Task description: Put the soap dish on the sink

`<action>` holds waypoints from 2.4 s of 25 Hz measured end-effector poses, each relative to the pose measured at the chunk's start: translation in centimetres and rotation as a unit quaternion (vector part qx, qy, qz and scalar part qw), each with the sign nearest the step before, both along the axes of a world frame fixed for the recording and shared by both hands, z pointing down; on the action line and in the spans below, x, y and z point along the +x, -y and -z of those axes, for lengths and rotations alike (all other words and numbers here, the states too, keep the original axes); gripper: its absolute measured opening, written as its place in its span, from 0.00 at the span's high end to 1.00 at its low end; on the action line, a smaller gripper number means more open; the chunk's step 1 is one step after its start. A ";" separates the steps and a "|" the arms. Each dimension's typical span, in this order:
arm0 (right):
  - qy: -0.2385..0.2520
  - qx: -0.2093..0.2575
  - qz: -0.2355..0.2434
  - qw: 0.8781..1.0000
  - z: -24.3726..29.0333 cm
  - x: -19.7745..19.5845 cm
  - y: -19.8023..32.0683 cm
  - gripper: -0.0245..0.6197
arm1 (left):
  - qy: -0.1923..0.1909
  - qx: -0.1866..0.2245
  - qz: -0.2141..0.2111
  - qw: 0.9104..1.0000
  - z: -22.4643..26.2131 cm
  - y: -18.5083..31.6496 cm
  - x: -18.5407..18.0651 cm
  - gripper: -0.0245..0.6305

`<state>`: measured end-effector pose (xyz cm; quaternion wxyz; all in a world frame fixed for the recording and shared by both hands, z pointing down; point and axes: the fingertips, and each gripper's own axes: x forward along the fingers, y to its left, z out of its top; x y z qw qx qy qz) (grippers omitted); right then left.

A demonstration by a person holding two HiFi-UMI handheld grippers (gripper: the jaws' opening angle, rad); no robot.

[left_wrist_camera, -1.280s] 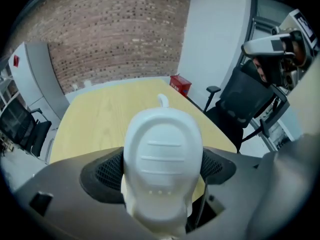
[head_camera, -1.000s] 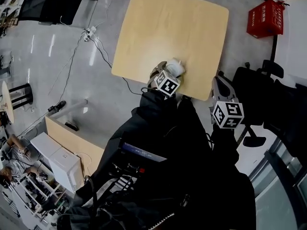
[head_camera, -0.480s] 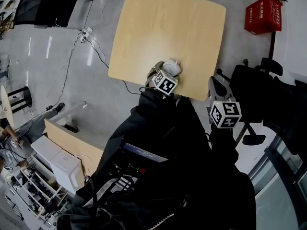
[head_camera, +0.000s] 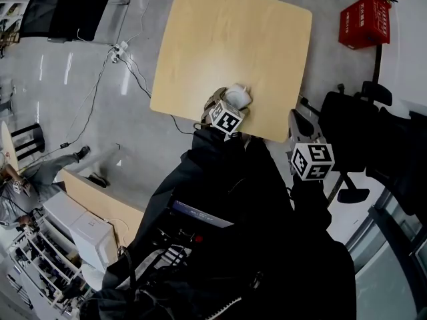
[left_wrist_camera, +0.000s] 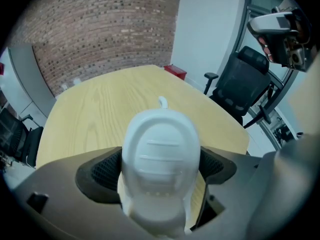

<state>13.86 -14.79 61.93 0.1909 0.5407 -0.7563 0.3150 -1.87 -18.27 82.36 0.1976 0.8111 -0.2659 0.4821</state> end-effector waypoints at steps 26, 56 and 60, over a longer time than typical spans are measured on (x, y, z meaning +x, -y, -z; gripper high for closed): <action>0.018 0.094 0.020 0.995 6.4 -2.2 0.9 0.95 | -0.205 0.261 0.091 0.939 23.3 4.2 -0.3 0.71; -0.006 0.362 0.053 0.931 29.0 -4.9 4.0 0.95 | -0.315 0.420 0.174 0.833 49.7 4.1 -3.0 0.96; -0.016 0.378 0.053 0.924 30.1 -5.0 4.3 0.95 | -0.323 0.426 0.172 0.827 50.6 4.3 -2.8 0.96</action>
